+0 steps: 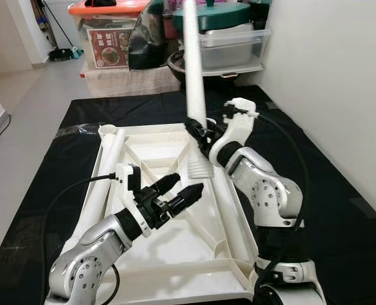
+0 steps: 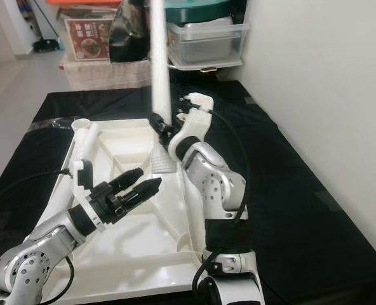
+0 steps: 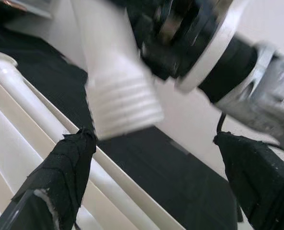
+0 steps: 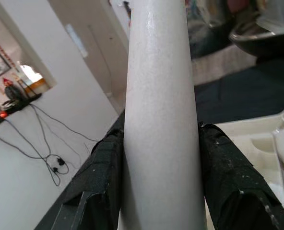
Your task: Building children table
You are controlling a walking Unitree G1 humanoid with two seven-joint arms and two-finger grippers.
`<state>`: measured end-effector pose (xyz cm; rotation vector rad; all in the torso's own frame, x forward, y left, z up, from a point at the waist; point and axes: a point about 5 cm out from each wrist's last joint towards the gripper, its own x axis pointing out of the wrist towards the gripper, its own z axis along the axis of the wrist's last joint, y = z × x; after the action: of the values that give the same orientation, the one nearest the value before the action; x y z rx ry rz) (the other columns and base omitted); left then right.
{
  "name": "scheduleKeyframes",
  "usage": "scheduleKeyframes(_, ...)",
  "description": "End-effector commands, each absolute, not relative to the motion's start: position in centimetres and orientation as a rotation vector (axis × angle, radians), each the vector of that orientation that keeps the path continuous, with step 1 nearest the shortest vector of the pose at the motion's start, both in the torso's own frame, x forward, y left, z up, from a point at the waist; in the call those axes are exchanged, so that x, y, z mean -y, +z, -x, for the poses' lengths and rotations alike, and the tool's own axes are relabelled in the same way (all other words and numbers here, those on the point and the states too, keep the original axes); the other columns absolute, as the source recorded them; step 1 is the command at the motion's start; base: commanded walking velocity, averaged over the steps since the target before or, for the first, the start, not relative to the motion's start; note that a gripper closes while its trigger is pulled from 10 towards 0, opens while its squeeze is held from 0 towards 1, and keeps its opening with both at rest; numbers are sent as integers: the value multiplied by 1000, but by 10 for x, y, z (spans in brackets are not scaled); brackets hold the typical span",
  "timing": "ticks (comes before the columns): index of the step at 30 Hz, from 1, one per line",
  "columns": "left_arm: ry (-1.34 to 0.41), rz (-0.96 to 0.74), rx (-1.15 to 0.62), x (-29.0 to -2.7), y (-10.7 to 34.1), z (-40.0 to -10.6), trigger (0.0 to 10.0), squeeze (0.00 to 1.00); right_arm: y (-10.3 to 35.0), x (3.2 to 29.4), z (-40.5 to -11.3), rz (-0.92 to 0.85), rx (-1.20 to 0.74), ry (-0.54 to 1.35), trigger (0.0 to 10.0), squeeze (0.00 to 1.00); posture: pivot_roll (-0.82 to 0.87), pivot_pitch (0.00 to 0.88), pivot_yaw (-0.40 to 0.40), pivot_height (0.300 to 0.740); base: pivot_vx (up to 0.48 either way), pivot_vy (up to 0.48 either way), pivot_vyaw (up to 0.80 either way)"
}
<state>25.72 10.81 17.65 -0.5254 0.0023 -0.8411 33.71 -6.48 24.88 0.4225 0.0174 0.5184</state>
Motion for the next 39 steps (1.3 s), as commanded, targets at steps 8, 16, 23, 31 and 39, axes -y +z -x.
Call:
scheduleKeyframes(8, -853, 504, -37, -109, 172, -267, 10000, 0, 251, 26, -318, -489, 4, 664, 0, 0, 14, 0, 18, 740, 0, 0, 0)
scheduleKeyframes(16, -854, 522, -21, -105, 176, -276, 10000, 0, 245, 12, -302, -397, 13, 805, 0, 0, 2, 0, 19, 740, 0, 0, 0)
scheduleKeyframes(23, -839, 529, -2, -105, 176, -281, 10000, 0, 237, 12, -293, -355, 0, 861, 0, 0, -4, 0, 17, 740, 0, 0, 0)
scheduleKeyframes(31, -805, 524, 13, -108, 170, -286, 0, 0, 237, 17, -294, -356, 3, 849, 0, 0, -20, 0, 22, 740, 0, 0, 0)
scheduleKeyframes(39, -777, 465, 10, -110, 166, -288, 0, 0, 237, 23, -296, -369, 7, 832, 0, 0, -15, 0, 14, 740, 0, 0, 0)
